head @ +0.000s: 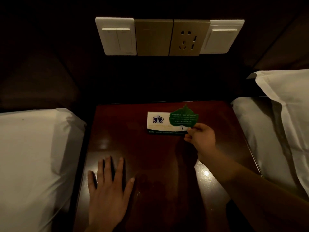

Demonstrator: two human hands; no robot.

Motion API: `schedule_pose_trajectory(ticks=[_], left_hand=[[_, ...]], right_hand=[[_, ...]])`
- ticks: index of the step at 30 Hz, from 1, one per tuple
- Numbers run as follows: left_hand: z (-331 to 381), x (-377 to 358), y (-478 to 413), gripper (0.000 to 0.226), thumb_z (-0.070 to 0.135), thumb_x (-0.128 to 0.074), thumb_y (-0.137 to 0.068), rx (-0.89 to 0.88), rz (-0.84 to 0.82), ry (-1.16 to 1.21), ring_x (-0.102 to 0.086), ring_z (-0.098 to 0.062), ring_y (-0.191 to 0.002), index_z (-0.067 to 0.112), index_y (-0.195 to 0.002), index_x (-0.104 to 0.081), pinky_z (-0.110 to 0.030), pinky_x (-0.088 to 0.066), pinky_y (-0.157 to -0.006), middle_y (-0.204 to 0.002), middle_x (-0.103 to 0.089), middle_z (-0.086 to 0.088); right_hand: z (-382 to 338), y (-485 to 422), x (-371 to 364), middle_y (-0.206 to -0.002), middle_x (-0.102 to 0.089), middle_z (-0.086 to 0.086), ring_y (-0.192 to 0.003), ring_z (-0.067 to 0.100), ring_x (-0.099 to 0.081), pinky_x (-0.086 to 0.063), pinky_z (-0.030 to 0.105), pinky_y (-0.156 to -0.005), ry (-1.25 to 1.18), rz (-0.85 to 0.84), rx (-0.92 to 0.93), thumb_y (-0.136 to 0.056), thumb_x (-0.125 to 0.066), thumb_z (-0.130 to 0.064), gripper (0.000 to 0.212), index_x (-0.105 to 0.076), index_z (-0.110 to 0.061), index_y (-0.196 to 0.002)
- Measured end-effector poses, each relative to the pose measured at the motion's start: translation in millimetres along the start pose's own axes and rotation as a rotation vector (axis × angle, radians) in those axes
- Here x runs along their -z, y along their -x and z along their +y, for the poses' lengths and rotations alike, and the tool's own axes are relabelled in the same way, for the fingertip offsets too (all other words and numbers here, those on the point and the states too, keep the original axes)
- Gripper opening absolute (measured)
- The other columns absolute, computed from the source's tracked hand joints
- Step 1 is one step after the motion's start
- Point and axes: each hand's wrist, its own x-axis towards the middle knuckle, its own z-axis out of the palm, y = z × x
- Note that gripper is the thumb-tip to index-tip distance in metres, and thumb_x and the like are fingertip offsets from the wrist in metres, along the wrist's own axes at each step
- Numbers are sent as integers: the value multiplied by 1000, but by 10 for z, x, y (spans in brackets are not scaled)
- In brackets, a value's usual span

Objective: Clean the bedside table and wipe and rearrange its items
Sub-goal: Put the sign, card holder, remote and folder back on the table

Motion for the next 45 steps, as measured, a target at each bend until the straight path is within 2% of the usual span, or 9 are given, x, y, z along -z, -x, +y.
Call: schedule_pose_trajectory(ticks=[4,7,11,13,16,19,30,36,45], left_hand=[[24,31,4,72,63,-23,-95,0,-19,-14,-21,-35,-151,23,-154,-34,-63,-18,-117,-159,-33,-20],[20,40,8,73,65,-17,-96,4,-42,1,-14,-33,-152,25,-157,-27,-61,-14,-119,-162,-27,-18],[12,91,-6,83,72,3,-86,8,-65,65,10,-27,-154,33,-159,-7,-55,4,-121,-168,-2,-11],[4,167,-37,82,74,-3,-86,15,-85,126,13,-25,-154,35,-159,-5,-53,6,-121,-169,2,-8],[-19,318,-47,71,63,-36,-95,47,-75,230,-9,-23,-154,32,-157,-18,-56,-9,-122,-165,-16,-5],[-52,468,40,67,53,-48,-96,95,9,294,-26,-23,-148,29,-155,-28,-58,-16,-119,-158,-32,-4],[-215,562,779,71,62,-39,-95,167,10,288,-7,-27,-154,34,-157,-17,-60,-10,-121,-163,-25,-7],[-279,637,1461,74,65,-28,-90,291,68,275,-12,-26,-153,32,-156,-22,-58,-13,-120,-162,-26,-6],[-827,614,2469,72,62,-35,-96,502,102,309,-5,-25,-154,34,-158,-11,-58,-7,-120,-165,-21,-6]], right_hand=[[39,102,-5,-99,-63,12,-78,21,-62,-58,38,-77,-94,48,-36,-92,-56,-1,30,-52,-2,-122],[92,263,-10,-99,-60,15,-77,21,-59,-56,35,-70,-76,70,-30,-90,-55,2,29,-52,-4,-118],[147,544,-17,-93,-61,12,-74,17,-59,-56,36,-70,88,-19,21,-90,-56,1,25,-58,-5,-114],[142,683,-20,-98,-63,9,-78,18,-62,-56,44,-78,206,-99,64,-89,-59,-2,24,-60,-8,-112],[96,868,-35,-110,-62,8,-92,22,-65,-54,47,-88,370,-198,148,-88,-63,-8,25,-62,-17,-111],[45,1038,-62,-110,-62,5,-90,20,-65,-54,44,-88,424,-251,206,-87,-66,-11,27,-63,-20,-113],[191,1559,-83,-104,-63,-8,-86,6,-64,-54,29,-76,505,-416,271,-86,-66,-17,30,-62,-32,-111],[282,2053,-109,-108,-60,-15,-83,2,-64,-50,20,-68,574,-616,321,-89,-65,-22,31,-59,-37,-115],[468,3021,-654,-111,-60,-8,-91,5,-60,-53,31,-85,712,-856,452,-89,-62,-19,32,-60,-29,-119]])
